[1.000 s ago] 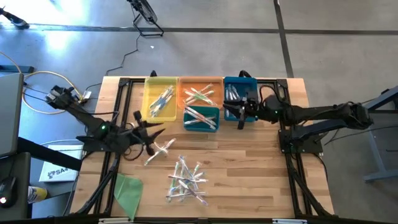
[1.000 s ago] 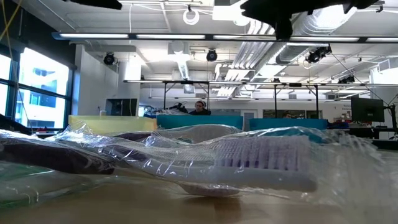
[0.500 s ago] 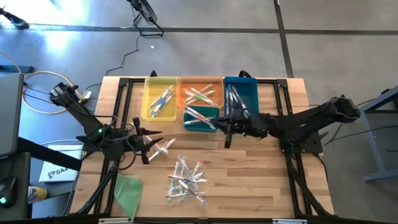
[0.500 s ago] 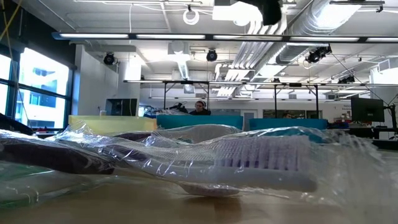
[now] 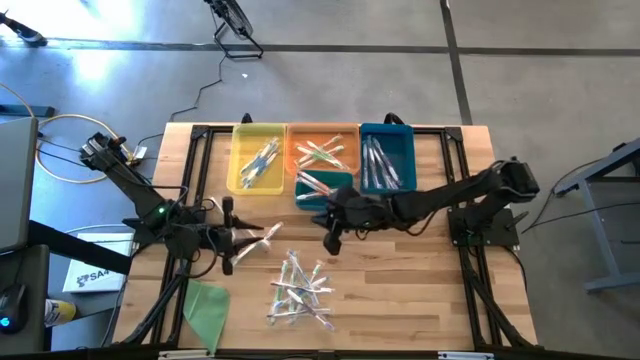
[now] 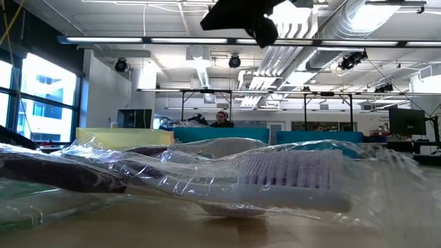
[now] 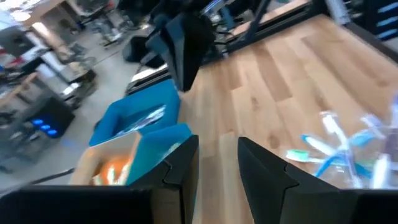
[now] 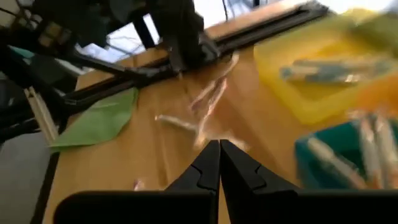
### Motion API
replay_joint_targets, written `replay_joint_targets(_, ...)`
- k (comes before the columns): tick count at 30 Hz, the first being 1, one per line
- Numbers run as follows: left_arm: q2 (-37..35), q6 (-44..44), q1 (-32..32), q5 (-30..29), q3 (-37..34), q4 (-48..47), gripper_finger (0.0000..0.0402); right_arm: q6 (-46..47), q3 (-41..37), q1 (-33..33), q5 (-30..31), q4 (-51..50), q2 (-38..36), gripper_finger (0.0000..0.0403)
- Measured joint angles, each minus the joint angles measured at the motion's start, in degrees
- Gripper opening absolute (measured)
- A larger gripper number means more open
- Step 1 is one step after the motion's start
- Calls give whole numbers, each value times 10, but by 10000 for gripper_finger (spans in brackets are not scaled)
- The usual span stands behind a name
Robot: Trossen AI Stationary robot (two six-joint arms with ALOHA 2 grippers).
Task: Pick & Place Toothbrushes
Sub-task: Put the blue toothbrush into the yellow bin
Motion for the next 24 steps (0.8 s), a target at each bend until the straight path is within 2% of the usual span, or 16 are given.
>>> replay_joint_targets(5, 0, 1, 0, 54, 0, -2, 106, 24, 0, 4, -50, -6, 28, 3)
replay_joint_targets(12, 0, 2, 0, 57, 0, -4, 106, 26, 0, 11, -126, 8, 75, 3)
replay_joint_targets(18, 0, 2, 0, 57, 0, -4, 106, 26, 0, 10, -135, 59, 123, 5)
replay_joint_targets(21, 0, 2, 0, 55, 0, -4, 106, 21, 0, 10, -140, 69, 138, 19)
replay_joint_targets(24, 0, 2, 0, 51, 0, -4, 106, 22, 0, 10, -148, 69, 151, 54)
